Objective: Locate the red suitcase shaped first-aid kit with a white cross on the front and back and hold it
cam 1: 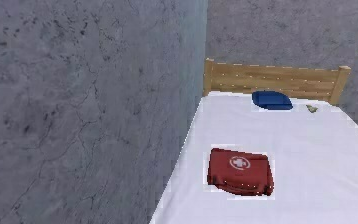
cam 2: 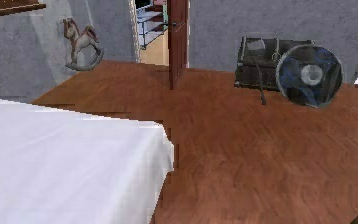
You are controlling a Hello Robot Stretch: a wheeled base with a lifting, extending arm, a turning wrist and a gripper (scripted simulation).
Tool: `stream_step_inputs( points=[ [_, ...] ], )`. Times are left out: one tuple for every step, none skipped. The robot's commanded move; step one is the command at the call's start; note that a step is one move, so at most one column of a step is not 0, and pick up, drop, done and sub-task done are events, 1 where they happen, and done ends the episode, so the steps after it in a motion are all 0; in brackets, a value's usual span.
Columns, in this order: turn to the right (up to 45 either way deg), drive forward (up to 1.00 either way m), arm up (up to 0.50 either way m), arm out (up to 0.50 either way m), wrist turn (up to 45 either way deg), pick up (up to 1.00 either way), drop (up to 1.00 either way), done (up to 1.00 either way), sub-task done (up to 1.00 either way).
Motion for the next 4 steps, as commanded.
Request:
stream_step_inputs(
  points=[
    [9.0, 0.00, 0.00, 0.00, 0.0, 0.00, 0.00, 0.00, 0.00],
    [9.0, 0.00, 0.00, 0.00, 0.0, 0.00, 0.00, 0.00, 0.00],
    [-45.0, 0.00, 0.00, 0.00, 0.0, 0.00, 0.00, 0.00, 0.00],
    [45.0, 0.00, 0.00, 0.00, 0.0, 0.00, 0.00, 0.00, 0.00]
  ],
)
